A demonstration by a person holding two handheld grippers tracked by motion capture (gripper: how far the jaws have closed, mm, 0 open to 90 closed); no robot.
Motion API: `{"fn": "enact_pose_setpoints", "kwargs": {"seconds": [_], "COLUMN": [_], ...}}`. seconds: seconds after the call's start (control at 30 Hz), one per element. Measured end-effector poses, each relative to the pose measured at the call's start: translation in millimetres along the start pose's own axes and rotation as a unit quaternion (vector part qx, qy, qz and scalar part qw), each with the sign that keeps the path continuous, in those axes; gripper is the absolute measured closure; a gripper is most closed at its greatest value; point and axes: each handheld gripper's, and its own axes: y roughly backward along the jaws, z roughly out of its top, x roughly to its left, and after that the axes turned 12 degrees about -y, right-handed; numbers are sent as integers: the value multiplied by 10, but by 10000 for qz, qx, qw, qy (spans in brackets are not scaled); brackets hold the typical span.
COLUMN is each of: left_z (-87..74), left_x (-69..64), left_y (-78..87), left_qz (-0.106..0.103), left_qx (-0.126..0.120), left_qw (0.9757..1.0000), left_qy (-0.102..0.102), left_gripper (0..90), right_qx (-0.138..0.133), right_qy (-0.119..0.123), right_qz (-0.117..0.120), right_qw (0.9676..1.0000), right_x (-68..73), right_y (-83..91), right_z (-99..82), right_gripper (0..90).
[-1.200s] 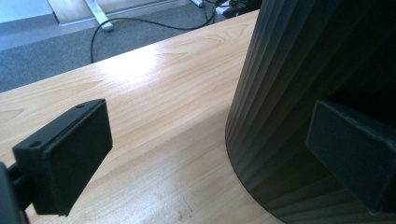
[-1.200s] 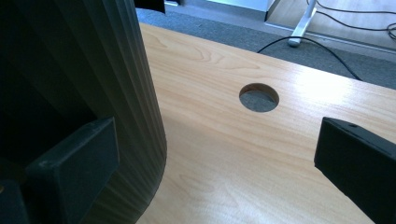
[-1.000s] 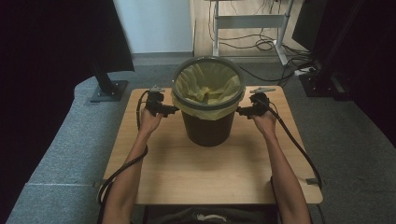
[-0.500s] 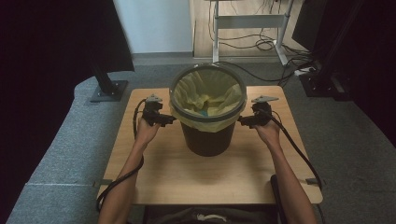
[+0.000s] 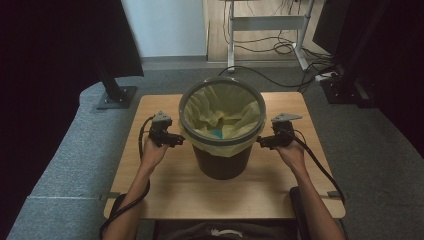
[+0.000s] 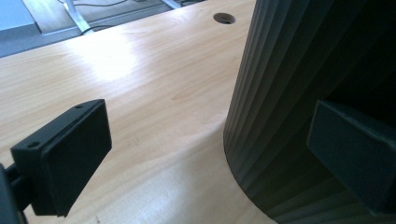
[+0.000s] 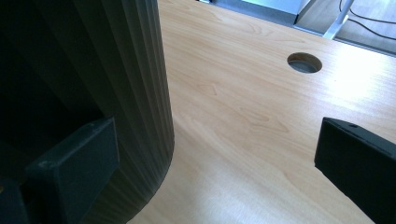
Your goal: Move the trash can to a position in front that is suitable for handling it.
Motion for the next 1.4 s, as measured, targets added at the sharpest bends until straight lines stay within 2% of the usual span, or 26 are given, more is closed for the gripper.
{"fn": "enact_pose_setpoints", "kwargs": {"seconds": [0.1, 0.3, 0.43, 0.53, 0.63, 0.73, 0.87, 1.03, 1.17, 1.3, 1.4], "left_z": [-40, -141, -165, -174, -237, -358, -588, -822, -919, -983, -1020], "left_x": [-63, -189, -220, -222, -213, -202, -142, -37, -10, -12, -6], "left_y": [63, 195, 224, 236, 246, 224, 166, 107, 40, -40, -90], "left_qz": [-33, -64, -27, -23, -67, 2, 15, 2, 37, 72, 93], "left_qx": [-9, -61, -88, -48, 125, 455, 787, 888, 1141, 1344, 1439], "left_qw": [10000, 9999, 9999, 10000, 9999, 9989, 9969, 9958, 9933, 9908, 9895], "left_qy": [8, 96, 94, 40, -38, -118, -39, 227, 179, 99, 89], "left_gripper": [0, 0, 0, 0, 0, 0, 0, 0, 0, 0, 0], "right_qx": [-48, -38, -51, -83, -15, 127, 380, 603, 761, 912, 961], "right_qy": [-42, 36, 140, 143, 157, 159, 76, -128, -260, -185, -299], "right_qz": [87, 230, 202, 243, 261, 158, -60, -397, -591, -839, -794], "right_qw": [9999, 9997, 9997, 9996, 9995, 9997, 9992, 9973, 9950, 9921, 9917], "right_x": [36, 138, 190, 186, 155, 84, -78, -320, -459, -559, -620], "right_y": [58, 173, 218, 226, 245, 260, 260, 234, 213, 190, 185], "right_z": [-74, -183, -215, -227, -256, -314, -428, -628, -769, -873, -936], "right_gripper": [0, 0, 0, 0, 0, 0, 0, 0, 0, 0, 0]}}
